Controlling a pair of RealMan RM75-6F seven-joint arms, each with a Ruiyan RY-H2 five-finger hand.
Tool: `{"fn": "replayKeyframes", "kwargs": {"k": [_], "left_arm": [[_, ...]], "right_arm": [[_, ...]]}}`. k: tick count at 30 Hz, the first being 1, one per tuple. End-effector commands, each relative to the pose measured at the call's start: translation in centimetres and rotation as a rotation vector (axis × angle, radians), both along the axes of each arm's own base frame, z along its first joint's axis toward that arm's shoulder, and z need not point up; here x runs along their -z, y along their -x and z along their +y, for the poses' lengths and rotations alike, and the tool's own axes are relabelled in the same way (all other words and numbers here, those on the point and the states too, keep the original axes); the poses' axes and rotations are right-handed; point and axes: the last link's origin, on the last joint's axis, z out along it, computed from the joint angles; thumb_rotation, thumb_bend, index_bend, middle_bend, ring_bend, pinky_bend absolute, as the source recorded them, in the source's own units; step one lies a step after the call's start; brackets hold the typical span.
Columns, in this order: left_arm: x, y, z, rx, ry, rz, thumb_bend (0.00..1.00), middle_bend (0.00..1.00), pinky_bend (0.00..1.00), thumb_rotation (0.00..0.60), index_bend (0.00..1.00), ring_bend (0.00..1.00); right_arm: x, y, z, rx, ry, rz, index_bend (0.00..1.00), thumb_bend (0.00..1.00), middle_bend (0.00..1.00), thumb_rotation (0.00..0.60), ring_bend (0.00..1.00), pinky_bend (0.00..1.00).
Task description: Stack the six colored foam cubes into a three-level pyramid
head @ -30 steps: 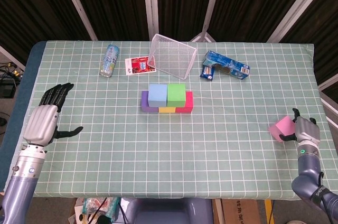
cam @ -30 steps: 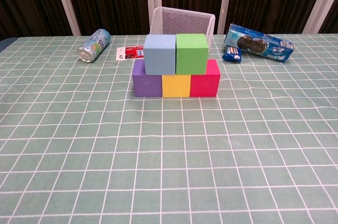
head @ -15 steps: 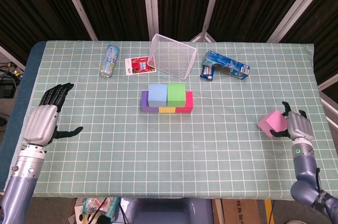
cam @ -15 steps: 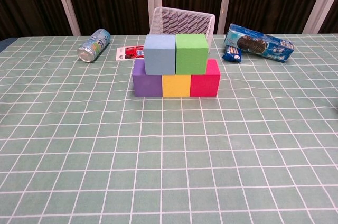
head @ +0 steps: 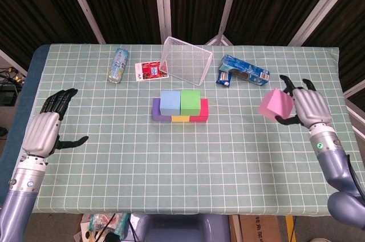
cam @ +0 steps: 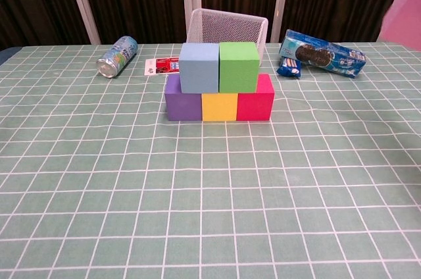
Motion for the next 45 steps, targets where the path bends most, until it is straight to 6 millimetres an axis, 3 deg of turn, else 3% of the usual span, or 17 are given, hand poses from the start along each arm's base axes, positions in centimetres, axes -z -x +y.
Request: {"fn": "replayKeyframes", "kwargs": {"k": [1,3,7,19,27,45], "left_arm": [[0.0,0.1,0.1,-0.003,0.001,0.0,0.11,0.04,0.05,0.6,0.0,0.02],[-0.1,0.2,0.2,-0.007,0.003,-0.002,0.11,0.04,0.05,0.6,0.0,0.02],[-0.2,0.4,0.3,-0.015,0.002,-0.006,0.11,0.04,0.05,0.6,0.0,0.02],[-0.5,0.7,0.6,-0.027,-0.002,-0.018,0.11,0.04,0.05,0.6,0.0,0.02],[-0.1,0.8,0.6,-0.031,0.023,-0.02,0.11,0.04,0.05,0.6,0.0,0.02],[0.0,1.2,1.0,-0.051,0.03,-0.024,0.11,0.04,0.05,0.6,0.0,0.02]], "right_arm": [[-0.2,-4.6,-1.1,-0.122,-0.038,0.036,0.0,0.25,0.44,0.6,0.32,0.0],[0.2,-6.9,-1.8,-0.185,-0.071,0.06,0.0,0.25,0.44,0.6,0.32,0.0],[1.2,-9.3,-3.1,-0.248,-0.121,0.105,0.0,0.25,0.44,0.6,0.32,0.0],[5.8,-14.6,-5.2,-0.35,-0.241,0.178,0.0,0.25,0.44,0.6,0.32,0.0],[8.3,-16.0,-6.3,-0.348,-0.296,0.198,0.0,0.25,0.44,0.6,0.32,0.0],[11.7,-18.8,-8.0,-0.303,-0.348,0.101,0.0,0.25,0.44,0.6,0.32,0.0]]}}
